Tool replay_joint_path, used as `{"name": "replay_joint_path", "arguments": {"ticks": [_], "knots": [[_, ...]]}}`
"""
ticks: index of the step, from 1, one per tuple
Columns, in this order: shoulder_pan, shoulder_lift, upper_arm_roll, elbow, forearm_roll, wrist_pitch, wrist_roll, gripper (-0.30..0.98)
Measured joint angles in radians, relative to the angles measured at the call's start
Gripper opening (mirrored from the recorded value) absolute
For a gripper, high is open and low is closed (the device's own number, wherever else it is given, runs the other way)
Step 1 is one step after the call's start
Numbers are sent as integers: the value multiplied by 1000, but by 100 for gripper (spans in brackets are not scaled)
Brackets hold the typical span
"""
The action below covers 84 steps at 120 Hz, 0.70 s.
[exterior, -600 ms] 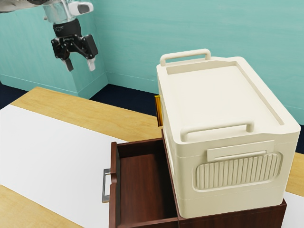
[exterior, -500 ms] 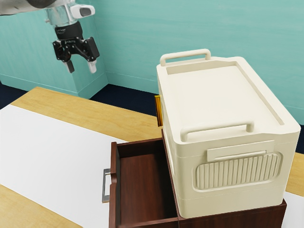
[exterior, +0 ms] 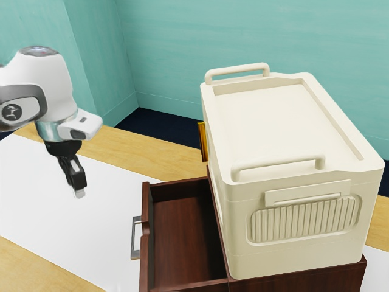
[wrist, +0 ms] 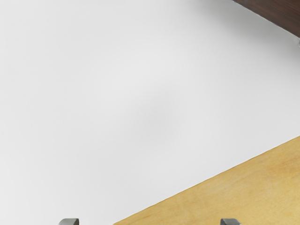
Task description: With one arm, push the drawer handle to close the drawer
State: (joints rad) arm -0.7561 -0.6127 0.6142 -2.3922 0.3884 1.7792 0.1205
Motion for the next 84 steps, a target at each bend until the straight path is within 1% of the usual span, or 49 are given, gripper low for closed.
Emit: {"name": "replay_joint_path", "arguments": {"ticks": [8,22,32,53,67,84], "knots": [[-10,21,12,-49,31,67,22,28],[-14,-17,11,-152,58,129,54,20],[-15,-34,10,-191,67,163,73,17],[-49,-23,3,-208,70,245,99,14],[-64,-53,-32,-261,51,260,91,13],[-77,-58,-113,-281,-26,275,71,11]]}}
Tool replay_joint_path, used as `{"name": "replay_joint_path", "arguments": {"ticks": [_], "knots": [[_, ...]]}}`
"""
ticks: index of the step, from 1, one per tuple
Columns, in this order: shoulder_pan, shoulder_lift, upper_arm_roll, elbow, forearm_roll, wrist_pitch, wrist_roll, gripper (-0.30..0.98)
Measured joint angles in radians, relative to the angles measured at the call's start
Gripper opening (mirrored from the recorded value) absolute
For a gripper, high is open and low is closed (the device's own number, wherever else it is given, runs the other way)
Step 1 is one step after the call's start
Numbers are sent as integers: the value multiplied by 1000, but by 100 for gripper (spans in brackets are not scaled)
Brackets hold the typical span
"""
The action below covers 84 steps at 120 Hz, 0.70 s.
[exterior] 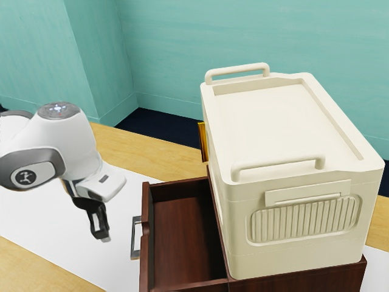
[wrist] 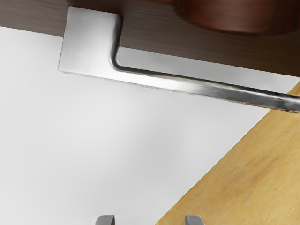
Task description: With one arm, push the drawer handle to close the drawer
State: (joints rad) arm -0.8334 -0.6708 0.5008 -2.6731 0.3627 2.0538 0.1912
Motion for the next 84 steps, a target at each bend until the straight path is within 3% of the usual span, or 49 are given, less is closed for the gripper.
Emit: {"name": "replay_joint_path", "arguments": {"ticks": [30,84], "knots": [[-1,16,-43,-19,-84,34,-35,2],[0,131,-38,15,-93,179,-53,-1]]}}
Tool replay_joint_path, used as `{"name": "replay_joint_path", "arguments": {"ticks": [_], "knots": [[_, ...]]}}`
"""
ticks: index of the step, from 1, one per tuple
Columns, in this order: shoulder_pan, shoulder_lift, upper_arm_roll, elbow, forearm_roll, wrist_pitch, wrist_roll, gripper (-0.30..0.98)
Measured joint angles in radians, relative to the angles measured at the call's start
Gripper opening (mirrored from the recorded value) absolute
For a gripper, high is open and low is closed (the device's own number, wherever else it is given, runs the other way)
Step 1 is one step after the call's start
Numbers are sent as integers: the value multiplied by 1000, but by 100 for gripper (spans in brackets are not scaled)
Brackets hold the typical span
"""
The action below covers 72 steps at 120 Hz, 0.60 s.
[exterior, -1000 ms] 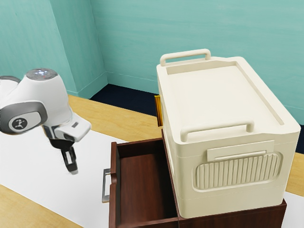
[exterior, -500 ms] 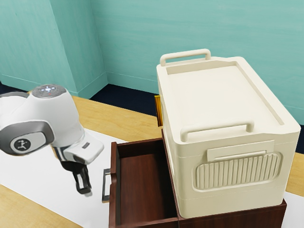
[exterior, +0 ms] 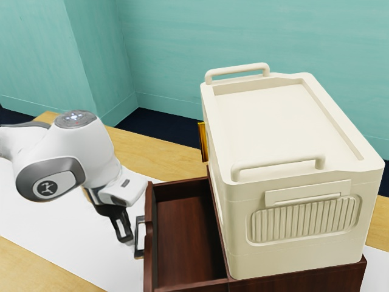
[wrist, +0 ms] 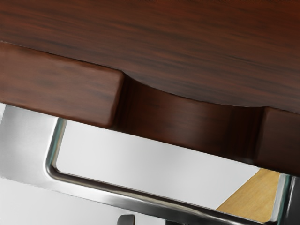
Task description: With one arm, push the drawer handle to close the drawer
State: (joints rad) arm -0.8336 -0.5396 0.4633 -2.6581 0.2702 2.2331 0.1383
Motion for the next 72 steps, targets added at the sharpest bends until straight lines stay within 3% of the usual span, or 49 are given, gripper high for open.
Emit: {"name": "replay_joint_path", "arguments": {"ticks": [36,72], "knots": [[0,120,-27,66,-10,95,9,-2],[3,279,-85,182,-135,193,48,-1]]}}
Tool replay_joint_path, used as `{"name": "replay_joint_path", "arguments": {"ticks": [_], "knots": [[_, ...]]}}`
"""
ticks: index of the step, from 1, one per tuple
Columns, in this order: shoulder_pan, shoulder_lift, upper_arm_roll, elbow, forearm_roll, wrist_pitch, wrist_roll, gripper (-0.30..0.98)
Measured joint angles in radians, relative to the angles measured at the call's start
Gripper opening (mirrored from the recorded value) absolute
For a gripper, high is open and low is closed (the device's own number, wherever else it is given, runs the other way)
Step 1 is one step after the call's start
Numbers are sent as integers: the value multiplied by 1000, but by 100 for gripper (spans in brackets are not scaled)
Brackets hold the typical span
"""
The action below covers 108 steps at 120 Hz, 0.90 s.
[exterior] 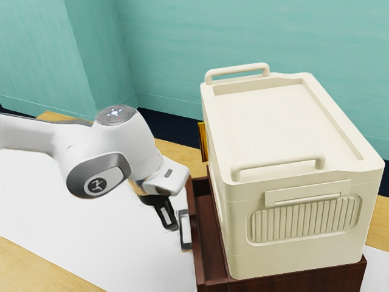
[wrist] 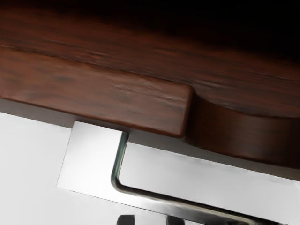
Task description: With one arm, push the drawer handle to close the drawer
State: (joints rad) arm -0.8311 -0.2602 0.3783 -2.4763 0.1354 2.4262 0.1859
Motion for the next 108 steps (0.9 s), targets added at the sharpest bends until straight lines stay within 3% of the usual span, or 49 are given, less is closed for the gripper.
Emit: {"name": "replay_joint_path", "arguments": {"ticks": [19,54,76,88,97,108], "knots": [[0,70,-18,46,-64,57,29,-1],[1,113,-35,76,-95,143,70,0],[60,-8,-38,-18,-159,85,87,5],[207,-30,-58,66,-203,-64,52,23],[380,-14,-59,268,-225,-237,-5,37],[555,100,-62,563,-254,-434,-54,48]]}}
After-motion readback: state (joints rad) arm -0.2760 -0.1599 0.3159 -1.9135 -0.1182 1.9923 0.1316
